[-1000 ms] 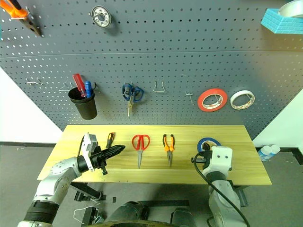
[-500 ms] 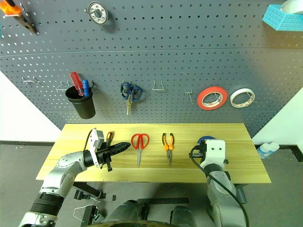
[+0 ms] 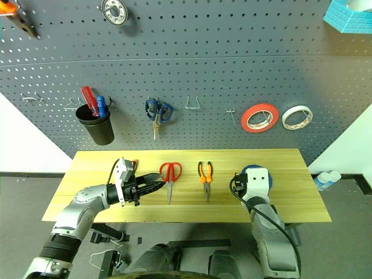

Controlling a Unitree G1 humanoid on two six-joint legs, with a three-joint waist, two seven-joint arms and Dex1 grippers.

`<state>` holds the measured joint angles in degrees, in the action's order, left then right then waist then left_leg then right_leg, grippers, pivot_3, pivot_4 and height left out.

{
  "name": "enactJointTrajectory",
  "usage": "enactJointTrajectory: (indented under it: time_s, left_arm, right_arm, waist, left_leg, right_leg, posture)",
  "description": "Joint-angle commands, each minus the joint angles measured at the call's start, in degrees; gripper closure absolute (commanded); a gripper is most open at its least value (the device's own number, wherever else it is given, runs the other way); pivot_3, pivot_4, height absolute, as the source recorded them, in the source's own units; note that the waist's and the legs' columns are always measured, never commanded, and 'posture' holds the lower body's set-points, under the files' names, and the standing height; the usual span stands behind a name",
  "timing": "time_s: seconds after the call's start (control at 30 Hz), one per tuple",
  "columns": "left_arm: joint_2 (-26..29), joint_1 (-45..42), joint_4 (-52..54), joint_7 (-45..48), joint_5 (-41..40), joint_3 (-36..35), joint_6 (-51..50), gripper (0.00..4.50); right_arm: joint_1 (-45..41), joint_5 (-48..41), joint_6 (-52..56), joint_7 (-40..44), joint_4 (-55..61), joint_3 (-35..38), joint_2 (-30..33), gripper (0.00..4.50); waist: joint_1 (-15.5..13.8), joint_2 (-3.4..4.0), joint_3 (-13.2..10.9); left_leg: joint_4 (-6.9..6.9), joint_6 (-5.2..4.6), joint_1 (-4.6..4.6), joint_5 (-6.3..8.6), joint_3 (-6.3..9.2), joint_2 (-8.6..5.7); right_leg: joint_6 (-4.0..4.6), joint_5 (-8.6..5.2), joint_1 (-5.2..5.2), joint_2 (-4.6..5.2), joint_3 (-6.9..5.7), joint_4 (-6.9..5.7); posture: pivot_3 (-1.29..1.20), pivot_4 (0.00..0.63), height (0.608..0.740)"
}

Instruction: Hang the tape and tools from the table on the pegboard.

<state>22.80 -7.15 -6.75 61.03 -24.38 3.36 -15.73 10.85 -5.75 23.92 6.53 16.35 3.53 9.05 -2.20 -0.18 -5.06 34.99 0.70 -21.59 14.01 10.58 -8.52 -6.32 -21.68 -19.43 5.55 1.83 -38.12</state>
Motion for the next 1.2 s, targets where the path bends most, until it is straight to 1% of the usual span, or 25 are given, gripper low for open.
enactJointTrajectory:
  time_s: [0.03,0.13,0.17,0.3,0.43,0.67,0.8,0.93,1.2]
  left_arm:
    - [-0.41,-1.91,-0.96,0.25,0.05,0.24,0.14,1.23]
    - [-0.50,-2.81,-2.03,0.67,0.57,0.87,0.10,0.20]
    - [-0.55,-3.11,-2.47,0.74,0.84,1.09,0.34,0.05]
    - [-0.48,-4.10,-3.98,0.86,2.48,2.03,1.44,0.05]
    - [0.16,-3.82,-3.65,1.88,3.96,3.50,2.98,0.05]
    - [-0.70,-4.14,-2.73,2.02,3.91,4.13,3.16,0.05]
    - [-0.63,-4.32,-1.77,1.35,4.67,4.37,4.20,0.05]
    - [-0.37,-3.84,0.21,0.34,4.92,4.20,4.28,0.05]
    - [0.87,-1.38,4.91,-0.86,4.28,3.59,3.11,0.05]
  right_arm:
    - [-1.23,0.47,0.54,0.17,-0.05,0.05,0.65,1.18]
    - [-1.89,0.52,1.53,0.53,-0.51,-0.08,1.09,0.15]
    - [-2.15,0.61,1.80,0.64,-0.76,-0.20,1.30,0.02]
    - [-3.17,0.86,2.58,0.72,-1.57,-0.06,1.80,0.02]
    - [-3.17,1.12,3.28,1.06,-1.47,-0.29,2.18,0.02]
    - [-5.77,1.95,5.06,1.19,-3.86,-0.29,3.09,0.02]
    - [-8.04,2.83,6.86,1.18,-6.42,-0.46,4.30,0.02]
    - [-9.69,3.82,8.31,1.59,-9.05,-1.10,5.30,0.02]
    - [-11.03,4.34,9.53,2.64,-12.18,-1.97,5.88,0.02]
  waist:
    - [0.02,-0.01,-0.12]
    - [0.14,0.03,-0.30]
    - [0.14,0.05,-0.33]
    - [0.09,0.08,-0.46]
    - [0.09,-0.04,-0.81]
    - [0.20,-0.07,-1.21]
    - [0.29,-0.14,-1.69]
    - [0.45,-0.13,-2.47]
    - [1.88,-0.20,-3.66]
  left_leg:
    - [0.00,0.00,0.00,0.00,0.00,0.00]
    - [0.00,0.00,0.00,0.00,0.00,0.00]
    - [0.00,0.00,0.00,0.00,0.00,0.00]
    - [0.00,0.00,-0.01,0.00,0.00,0.00]
    - [0.00,0.00,-0.03,0.00,0.00,0.00]
    - [0.02,0.01,-0.32,-0.01,0.00,0.00]
    - [0.08,0.08,-0.79,-0.08,0.01,0.01]
    - [0.08,0.10,-0.84,-0.10,0.00,0.01]
    - [0.07,0.13,-0.91,-0.12,0.00,0.03]
  right_leg:
    - [0.00,0.00,0.00,0.00,0.00,0.00]
    - [0.00,0.01,-0.02,0.00,0.00,0.00]
    - [0.00,0.01,-0.02,0.00,0.00,0.00]
    - [0.00,0.01,-0.03,0.00,0.00,0.00]
    - [0.00,0.01,-0.04,0.00,0.00,0.00]
    - [0.02,0.08,-0.31,0.00,-0.01,-0.01]
    - [0.02,0.21,-0.78,-0.01,-0.01,-0.09]
    - [0.03,0.24,-0.84,0.00,-0.01,-0.10]
    - [0.04,0.26,-0.89,0.01,-0.01,-0.11]
  posture:
    - [0.03,0.082,0.740]
    - [0.02,0.086,0.740]
    - [0.02,0.086,0.740]
    - [0.02,0.092,0.740]
    - [0.02,0.100,0.740]
    - [0.02,0.119,0.740]
    - [0.02,0.138,0.740]
    - [0.02,0.159,0.740]
    - [0.03,0.193,0.740]
